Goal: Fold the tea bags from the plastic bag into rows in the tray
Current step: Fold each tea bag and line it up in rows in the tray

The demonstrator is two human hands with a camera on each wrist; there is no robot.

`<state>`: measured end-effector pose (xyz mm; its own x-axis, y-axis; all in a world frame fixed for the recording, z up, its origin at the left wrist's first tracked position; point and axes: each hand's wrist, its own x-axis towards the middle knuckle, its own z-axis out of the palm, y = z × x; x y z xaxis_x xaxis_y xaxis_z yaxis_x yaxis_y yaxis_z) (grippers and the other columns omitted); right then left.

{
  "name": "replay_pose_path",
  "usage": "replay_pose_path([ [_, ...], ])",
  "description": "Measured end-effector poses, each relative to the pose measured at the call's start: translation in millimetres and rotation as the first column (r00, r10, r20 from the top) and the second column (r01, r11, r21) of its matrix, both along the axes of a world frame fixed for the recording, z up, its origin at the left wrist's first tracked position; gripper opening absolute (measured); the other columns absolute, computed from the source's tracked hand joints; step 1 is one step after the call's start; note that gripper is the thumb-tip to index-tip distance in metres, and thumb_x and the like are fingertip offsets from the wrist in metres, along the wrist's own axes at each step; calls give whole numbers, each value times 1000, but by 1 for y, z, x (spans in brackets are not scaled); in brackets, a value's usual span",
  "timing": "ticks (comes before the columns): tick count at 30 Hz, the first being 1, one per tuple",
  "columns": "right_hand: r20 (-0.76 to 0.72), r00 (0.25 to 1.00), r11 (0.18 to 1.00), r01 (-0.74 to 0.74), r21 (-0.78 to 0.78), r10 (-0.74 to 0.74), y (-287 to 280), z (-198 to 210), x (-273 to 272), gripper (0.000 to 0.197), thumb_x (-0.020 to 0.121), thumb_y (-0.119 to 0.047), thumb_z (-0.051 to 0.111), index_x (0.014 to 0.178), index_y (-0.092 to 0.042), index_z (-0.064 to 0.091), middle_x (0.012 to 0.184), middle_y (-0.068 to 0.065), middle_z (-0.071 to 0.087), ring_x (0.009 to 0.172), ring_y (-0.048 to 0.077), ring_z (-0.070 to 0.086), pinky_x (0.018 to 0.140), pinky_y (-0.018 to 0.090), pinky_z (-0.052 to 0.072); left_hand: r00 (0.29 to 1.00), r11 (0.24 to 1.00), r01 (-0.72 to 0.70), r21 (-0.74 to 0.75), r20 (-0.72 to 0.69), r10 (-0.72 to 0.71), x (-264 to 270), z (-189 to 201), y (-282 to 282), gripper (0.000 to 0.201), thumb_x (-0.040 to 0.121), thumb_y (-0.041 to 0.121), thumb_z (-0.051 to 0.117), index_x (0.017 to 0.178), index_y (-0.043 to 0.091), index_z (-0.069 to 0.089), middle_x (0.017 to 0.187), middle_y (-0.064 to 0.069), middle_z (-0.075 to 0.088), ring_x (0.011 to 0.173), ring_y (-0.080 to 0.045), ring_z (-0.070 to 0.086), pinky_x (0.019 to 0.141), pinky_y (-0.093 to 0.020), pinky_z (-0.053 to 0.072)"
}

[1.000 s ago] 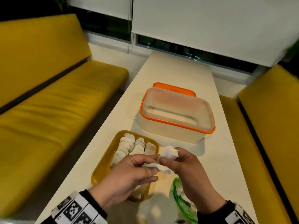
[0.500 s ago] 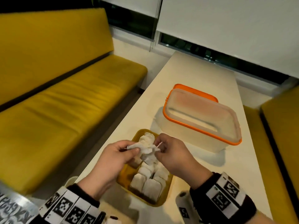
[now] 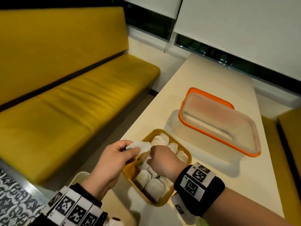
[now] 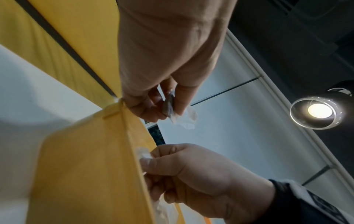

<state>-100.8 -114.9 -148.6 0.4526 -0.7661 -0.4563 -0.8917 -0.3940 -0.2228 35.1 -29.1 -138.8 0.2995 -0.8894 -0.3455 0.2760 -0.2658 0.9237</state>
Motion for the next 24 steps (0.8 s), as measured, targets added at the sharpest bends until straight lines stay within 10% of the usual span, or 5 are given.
replay_pose_path([
  [11, -158, 977, 988, 153, 37, -145, -9, -3, 5, 44, 88, -28, 58, 128, -10, 51, 125, 18, 55, 118, 36, 52, 95, 42, 45, 997, 993, 41, 107, -64, -35, -2, -5, 4, 7, 83, 3, 66, 86, 3, 72, 88, -17, 69, 77, -23, 64, 71, -29, 55],
  [15, -41, 999, 999, 26, -38, -27, -2, 3, -5, 22, 91, -21, 50, 104, -5, 59, 106, 16, 64, 98, 33, 61, 78, 38, 50, 994, 991, 51, 122, -101, -39, -6, -6, 9, 8, 83, 3, 66, 87, 2, 72, 94, -19, 68, 83, -26, 64, 74, -31, 56],
  [20, -74, 995, 998, 61, 0, -61, -1, 26, -14, 30, 90, -18, 53, 118, -8, 58, 112, 13, 62, 103, 28, 59, 77, 33, 49, 987, 987, 80, 138, -147, -60, -8, -7, 11, 9, 82, 2, 66, 88, 2, 72, 97, -19, 67, 81, -23, 64, 69, -26, 57],
  [24, 226, 971, 993, 51, 105, -74, 2, 68, -26, 36, 84, -8, 52, 117, -18, 60, 109, 1, 63, 92, 15, 59, 72, 25, 49, 979, 991, 46, 127, -203, -19, -11, -6, 11, 11, 83, 0, 65, 92, -2, 70, 95, -21, 67, 78, -23, 63, 69, -27, 56],
])
